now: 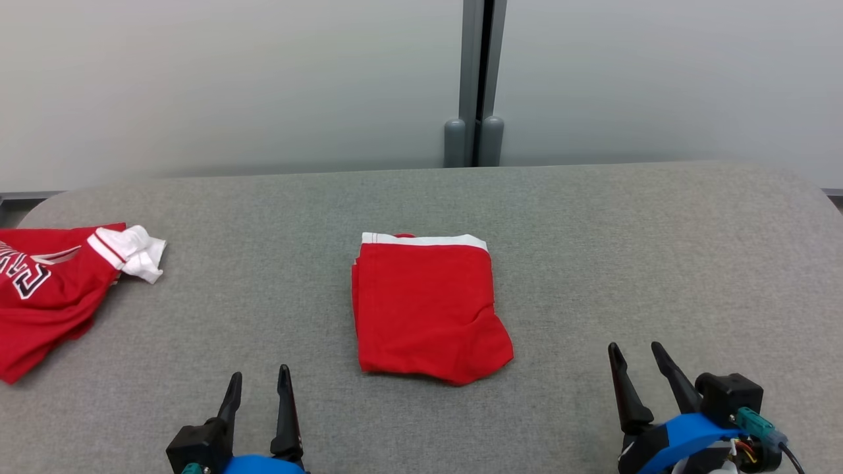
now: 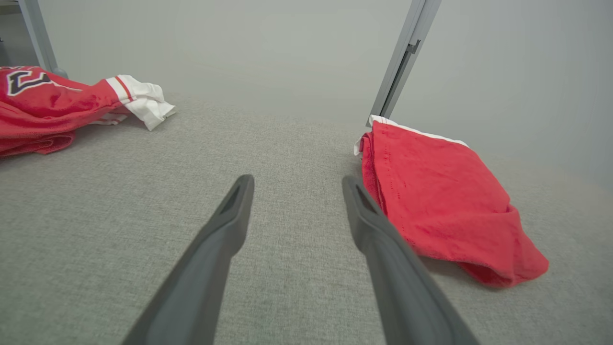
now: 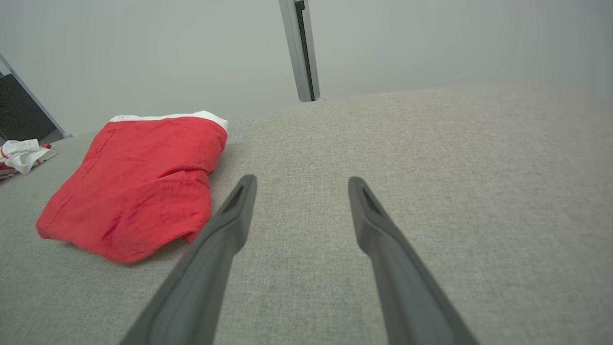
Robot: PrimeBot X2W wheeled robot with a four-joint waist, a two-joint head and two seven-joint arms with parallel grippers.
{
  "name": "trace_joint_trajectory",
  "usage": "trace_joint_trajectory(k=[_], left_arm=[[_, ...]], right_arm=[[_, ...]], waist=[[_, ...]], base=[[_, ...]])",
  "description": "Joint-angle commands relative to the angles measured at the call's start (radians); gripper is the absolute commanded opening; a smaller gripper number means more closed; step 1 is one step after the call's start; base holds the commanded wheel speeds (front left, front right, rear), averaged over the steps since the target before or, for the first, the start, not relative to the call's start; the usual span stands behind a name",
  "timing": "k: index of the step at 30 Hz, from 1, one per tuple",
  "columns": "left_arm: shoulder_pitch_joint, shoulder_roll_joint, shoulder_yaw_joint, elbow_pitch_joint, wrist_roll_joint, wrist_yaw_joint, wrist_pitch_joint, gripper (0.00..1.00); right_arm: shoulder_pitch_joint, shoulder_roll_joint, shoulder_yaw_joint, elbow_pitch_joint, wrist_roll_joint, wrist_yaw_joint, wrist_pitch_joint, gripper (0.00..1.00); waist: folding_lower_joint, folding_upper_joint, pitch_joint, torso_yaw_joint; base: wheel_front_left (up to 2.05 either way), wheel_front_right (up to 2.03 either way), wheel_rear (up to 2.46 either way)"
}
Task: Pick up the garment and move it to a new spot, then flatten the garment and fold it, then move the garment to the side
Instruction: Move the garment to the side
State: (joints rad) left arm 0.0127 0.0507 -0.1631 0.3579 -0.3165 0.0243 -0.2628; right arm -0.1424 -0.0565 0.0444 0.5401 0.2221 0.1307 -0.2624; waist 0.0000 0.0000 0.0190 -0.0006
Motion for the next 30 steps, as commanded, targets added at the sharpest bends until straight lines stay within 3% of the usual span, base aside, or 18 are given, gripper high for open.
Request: trace_joint_trajectory(k=[1,10,20,24,25,27,30], left_arm=[[-0.018,0.0,-0.002,0.001,0.005,-0.005,-0.003,1.0],[-0.065,-0.001,-0.072,0.008,-0.004,-0.012,-0.003,1.0],[-0.129,-0.001,-0.162,-0.008,-0.026,0.003,-0.003,1.0],[-0.143,-0.001,-0.179,-0.021,-0.035,0.016,-0.003,1.0],[-0.147,-0.001,-0.183,-0.024,-0.035,0.019,-0.003,1.0],[-0.149,-0.001,-0.186,-0.03,-0.039,0.022,-0.003,1.0],[-0.148,-0.001,-0.185,-0.03,-0.039,0.026,-0.003,1.0]], right_arm=[[-0.018,0.003,-0.002,0.001,-0.005,0.0,-0.003,1.0],[-0.147,0.002,0.06,0.089,0.013,0.0,-0.003,1.0],[-0.382,-0.038,0.096,0.333,0.09,0.0,-0.003,1.0],[-0.416,-0.041,0.091,0.417,0.121,0.0,-0.003,1.0],[-0.425,-0.042,0.097,0.43,0.126,0.0,-0.003,0.48],[-0.43,-0.044,0.103,0.439,0.14,0.0,-0.001,0.0],[-0.424,-0.05,0.109,0.424,0.154,0.0,0.0,0.0]], waist=[[0.0,0.0,0.005,0.009],[0.0,0.0,0.076,0.101],[0.0,0.0,0.195,0.266],[0.0,0.0,0.226,0.291],[0.0,0.0,0.232,0.295],[0.0,0.0,0.243,0.296],[0.0,0.0,0.25,0.287]], base=[[0.0,0.0,0.0],[0.0,0.0,0.0],[0.0,0.0,0.0],[0.0,0.0,0.0],[0.0,0.0,0.0],[0.0,0.0,0.0],[0.0,0.0,0.0]])
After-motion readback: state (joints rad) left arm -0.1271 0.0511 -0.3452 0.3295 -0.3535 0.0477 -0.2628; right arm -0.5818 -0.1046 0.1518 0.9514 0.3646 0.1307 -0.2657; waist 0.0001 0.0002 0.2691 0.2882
